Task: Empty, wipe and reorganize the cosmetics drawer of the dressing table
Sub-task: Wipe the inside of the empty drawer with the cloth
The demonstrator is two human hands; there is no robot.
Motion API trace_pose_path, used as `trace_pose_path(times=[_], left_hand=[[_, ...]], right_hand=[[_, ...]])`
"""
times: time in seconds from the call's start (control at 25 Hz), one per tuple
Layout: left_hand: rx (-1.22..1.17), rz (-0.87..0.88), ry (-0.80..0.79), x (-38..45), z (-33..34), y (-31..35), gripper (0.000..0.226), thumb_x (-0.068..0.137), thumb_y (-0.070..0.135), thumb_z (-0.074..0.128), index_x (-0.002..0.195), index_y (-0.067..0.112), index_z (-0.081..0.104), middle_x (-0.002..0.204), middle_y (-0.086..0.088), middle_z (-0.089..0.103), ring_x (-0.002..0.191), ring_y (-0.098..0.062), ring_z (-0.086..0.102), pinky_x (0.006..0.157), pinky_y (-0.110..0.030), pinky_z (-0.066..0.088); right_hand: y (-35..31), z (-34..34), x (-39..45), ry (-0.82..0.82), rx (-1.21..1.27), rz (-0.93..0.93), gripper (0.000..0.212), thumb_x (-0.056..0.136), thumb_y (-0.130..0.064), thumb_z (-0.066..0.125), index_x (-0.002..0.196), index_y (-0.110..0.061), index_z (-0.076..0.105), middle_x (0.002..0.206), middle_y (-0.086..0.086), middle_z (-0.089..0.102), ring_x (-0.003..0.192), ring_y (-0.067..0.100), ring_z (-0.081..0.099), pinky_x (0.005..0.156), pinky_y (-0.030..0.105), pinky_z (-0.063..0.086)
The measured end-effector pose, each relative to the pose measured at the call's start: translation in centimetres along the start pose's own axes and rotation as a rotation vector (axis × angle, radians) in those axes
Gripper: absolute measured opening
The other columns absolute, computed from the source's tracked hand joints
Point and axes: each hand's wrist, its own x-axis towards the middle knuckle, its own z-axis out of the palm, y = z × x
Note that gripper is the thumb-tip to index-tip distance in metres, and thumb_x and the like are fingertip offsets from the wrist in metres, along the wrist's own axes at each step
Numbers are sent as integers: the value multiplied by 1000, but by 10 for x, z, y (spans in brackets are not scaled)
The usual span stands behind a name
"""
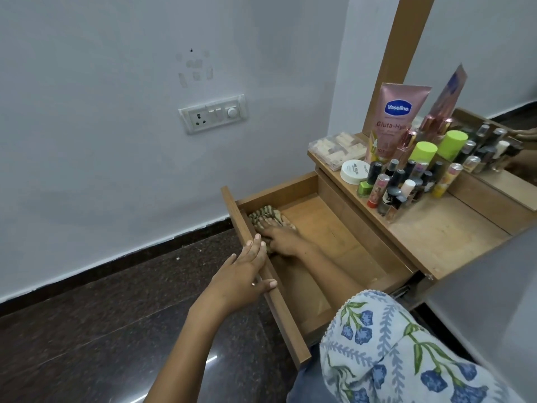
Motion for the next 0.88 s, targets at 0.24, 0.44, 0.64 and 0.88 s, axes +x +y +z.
trace_pose_path(times=[0.24, 0.44, 0.64, 0.88], left_hand=[[-6, 5, 3, -1, 1, -1, 79, 97, 47, 41, 151, 18, -9, 155, 2, -24, 145, -11, -14, 118, -37, 2], [-6, -16, 8, -4, 4, 3, 79, 97, 47, 39, 151, 16, -10, 155, 1, -25, 145, -12, -15, 119, -38, 1], [-12, -33, 7, -6, 4, 5, 80, 97, 48, 40, 150, 16, -11, 155, 1, -25, 145, -13, -16, 118, -38, 0], [7, -46, -23, -4, 1, 7, 81, 97, 47, 41, 150, 15, -11, 155, -1, -25, 145, -16, -16, 118, -37, 0]], right_hand=[[4, -9, -65, -32, -114, -3, 41, 88, -11, 58, 127, -23, 60, 131, 10, 57, 118, 29, 55, 95, 35, 46], [7, -3, -120, 4, -70, 104, 30, 86, -17, 67, 115, -24, 67, 121, 10, 59, 105, 25, 60, 91, 36, 51], [53, -42, -133, 157, 266, 424, 29, 82, -1, 67, 109, -11, 67, 126, 10, 58, 104, 24, 58, 72, 21, 49], [8, -17, -137, 22, -129, 181, 23, 87, -5, 65, 109, -7, 68, 113, 7, 65, 94, 17, 67, 67, 18, 53]])
